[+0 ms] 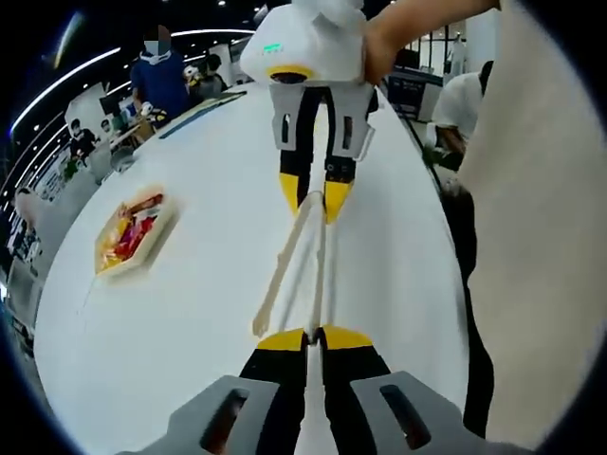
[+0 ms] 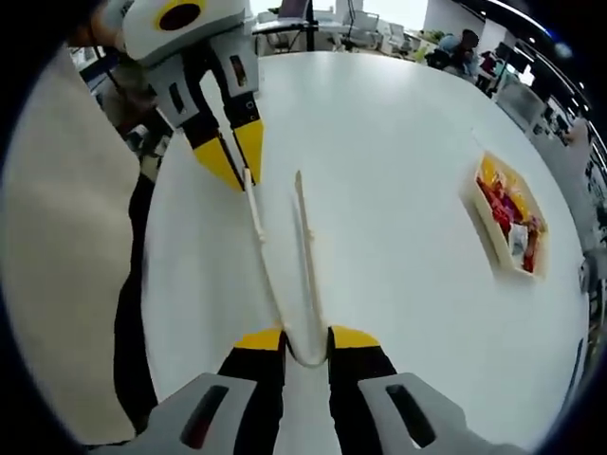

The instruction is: Place the target food into the container with the food tongs after gripping and lifting it, then release it inside without dropping or visibly crushing the food.

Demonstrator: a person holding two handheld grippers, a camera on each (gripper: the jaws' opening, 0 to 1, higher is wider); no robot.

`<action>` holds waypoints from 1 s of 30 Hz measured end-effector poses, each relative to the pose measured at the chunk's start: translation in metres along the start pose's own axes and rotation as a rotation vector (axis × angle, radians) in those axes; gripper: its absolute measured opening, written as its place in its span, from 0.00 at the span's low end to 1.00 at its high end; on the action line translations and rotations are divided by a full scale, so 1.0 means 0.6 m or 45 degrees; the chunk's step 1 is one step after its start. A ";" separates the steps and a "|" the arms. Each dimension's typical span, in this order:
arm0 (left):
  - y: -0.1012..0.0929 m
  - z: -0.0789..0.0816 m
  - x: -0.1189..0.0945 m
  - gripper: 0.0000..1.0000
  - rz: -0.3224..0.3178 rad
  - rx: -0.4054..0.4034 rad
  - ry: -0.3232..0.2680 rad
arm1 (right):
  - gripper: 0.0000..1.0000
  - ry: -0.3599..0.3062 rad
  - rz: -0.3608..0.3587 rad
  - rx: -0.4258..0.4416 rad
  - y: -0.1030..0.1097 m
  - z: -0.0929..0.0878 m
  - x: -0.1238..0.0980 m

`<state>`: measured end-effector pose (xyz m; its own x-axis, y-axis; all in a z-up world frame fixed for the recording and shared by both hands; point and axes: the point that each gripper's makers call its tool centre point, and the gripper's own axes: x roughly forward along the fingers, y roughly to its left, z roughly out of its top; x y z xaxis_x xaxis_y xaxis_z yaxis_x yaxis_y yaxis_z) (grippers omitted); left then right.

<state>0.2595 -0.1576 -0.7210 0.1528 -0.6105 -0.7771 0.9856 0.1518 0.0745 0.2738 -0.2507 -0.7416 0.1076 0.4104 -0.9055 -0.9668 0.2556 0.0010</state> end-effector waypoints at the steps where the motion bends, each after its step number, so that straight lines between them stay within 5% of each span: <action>1: 0.000 -0.001 0.002 0.02 0.002 -0.001 0.004 | 0.16 0.001 0.000 -0.001 0.000 0.000 0.001; 30: 0.010 -0.035 0.039 0.02 0.029 -0.015 0.089 | 0.17 0.070 0.005 0.015 -0.017 -0.012 0.036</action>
<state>0.2673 -0.1547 -0.7520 0.1693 -0.5510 -0.8171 0.9809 0.1746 0.0856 0.2842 -0.2505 -0.7643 0.0903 0.3628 -0.9275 -0.9643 0.2645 0.0095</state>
